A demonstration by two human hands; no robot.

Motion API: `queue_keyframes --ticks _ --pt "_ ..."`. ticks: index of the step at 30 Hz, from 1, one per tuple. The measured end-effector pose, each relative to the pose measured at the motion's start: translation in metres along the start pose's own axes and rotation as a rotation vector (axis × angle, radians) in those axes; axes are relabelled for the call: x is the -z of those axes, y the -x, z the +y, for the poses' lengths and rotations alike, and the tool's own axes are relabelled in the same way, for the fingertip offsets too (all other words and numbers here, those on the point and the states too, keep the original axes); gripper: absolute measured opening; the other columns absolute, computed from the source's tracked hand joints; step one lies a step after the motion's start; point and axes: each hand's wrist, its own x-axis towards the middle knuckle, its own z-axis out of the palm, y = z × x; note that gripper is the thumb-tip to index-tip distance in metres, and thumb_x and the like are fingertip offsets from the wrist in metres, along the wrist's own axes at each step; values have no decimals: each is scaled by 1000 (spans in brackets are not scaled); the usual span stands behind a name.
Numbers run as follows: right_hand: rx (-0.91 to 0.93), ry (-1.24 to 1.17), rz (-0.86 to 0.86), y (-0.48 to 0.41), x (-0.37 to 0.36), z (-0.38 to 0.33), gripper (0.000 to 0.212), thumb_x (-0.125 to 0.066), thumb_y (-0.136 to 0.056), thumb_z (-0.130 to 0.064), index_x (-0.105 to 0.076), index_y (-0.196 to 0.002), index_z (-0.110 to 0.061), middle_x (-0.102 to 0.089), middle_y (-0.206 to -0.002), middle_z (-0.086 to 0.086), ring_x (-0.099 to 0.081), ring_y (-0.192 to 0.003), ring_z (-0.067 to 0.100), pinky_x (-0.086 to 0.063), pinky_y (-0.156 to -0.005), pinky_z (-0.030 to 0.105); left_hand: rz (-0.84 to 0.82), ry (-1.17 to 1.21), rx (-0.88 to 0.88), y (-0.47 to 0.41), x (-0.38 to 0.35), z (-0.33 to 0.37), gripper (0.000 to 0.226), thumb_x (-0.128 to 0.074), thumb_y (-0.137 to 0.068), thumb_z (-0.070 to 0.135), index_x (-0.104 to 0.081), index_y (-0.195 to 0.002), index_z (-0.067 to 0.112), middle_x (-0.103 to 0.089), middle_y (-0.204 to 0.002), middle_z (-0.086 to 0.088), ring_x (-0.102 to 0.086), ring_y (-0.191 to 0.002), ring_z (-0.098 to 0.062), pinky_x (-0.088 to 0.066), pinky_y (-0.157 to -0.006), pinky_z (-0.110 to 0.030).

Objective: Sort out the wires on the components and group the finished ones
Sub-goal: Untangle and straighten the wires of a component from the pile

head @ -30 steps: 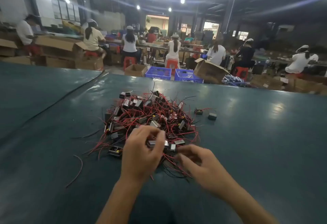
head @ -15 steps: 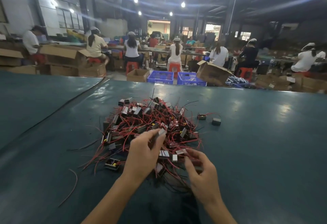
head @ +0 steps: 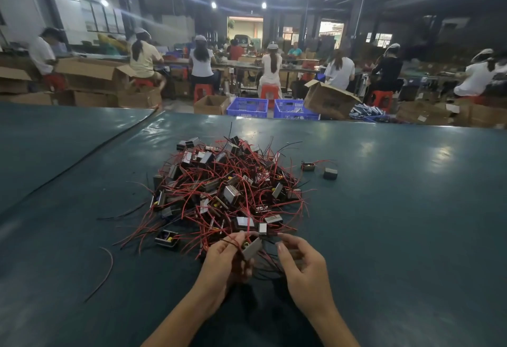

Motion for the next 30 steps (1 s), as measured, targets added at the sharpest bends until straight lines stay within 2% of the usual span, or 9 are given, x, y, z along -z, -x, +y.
queue_keyframes --ticks 2,5,10,14,18,21,25,28,30 --pt "9 19 -4 -1 -3 -1 19 -66 -92 -16 -67 -99 -34 -70 -87 -14 -65 -81 5 -53 -68 19 -5 14 -4 -2 5 1 39 -60 -81 36 -68 -104 5 -61 -59 -10 -56 -46 -15 -46 -43 -23" --pt "22 41 -48 -2 -9 -4 16 -66 -92 -17 -69 -99 -30 -71 -89 -10 -67 -82 8 -57 -69 25 -24 40 23 -4 9 0 39 -66 -75 31 -65 -103 3 -66 -66 -14 -60 -48 -16 -49 -44 -22" --pt "44 -3 -71 7 -15 -5 16 -64 -93 -14 -71 -97 -28 -73 -90 -13 -70 -82 8 -56 -67 20 -219 -62 -14 -3 12 -6 14 -73 -80 25 -77 -88 14 -73 -83 -6 -68 -68 -11 -54 -60 -21" --pt "30 13 5 1 -11 -4 20 -61 -94 -12 -69 -95 -30 -72 -88 -11 -69 -81 7 -56 -68 21 -193 -107 -104 -3 9 -10 9 -72 -79 27 -77 -79 19 -72 -78 -4 -66 -67 -12 -55 -60 -21" --pt "108 326 -15 -25 -11 -4 17 -61 -94 -16 -68 -107 -24 -63 -99 -13 -60 -90 -2 -48 -76 11 -158 -60 -132 -5 11 -11 20 -72 -76 24 -72 -86 7 -72 -79 -11 -69 -64 -18 -54 -56 -20" --pt "176 592 -101 -45 -16 -6 30 -59 -95 -22 -63 -124 -19 -58 -117 -10 -54 -107 7 -49 -86 23 -107 -40 -112 -9 12 -11 34 -72 -74 21 -66 -96 -4 -72 -78 -15 -68 -60 -19 -53 -52 -21" --pt "202 892 -206 -55 -22 -5 36 -54 -97 -27 -56 -133 -28 -52 -128 -11 -46 -114 13 -48 -78 30 -105 15 -88 -12 13 -13 40 -73 -72 17 -67 -108 2 -73 -85 -18 -69 -66 -24 -56 -57 -24" --pt "226 942 -182 -55 -23 -3 31 -53 -98 -29 -60 -128 -28 -54 -126 -11 -48 -110 13 -47 -72 27 -158 33 -93 -11 16 -14 32 -75 -72 14 -73 -103 11 -73 -95 -21 -71 -76 -28 -57 -65 -26" --pt "258 965 -153 -55 -25 -2 29 -51 -98 -31 -62 -125 -27 -56 -123 -11 -49 -108 11 -49 -72 25 -207 -3 -106 -10 18 -13 26 -75 -75 13 -73 -101 9 -72 -98 -22 -70 -81 -27 -57 -70 -28"
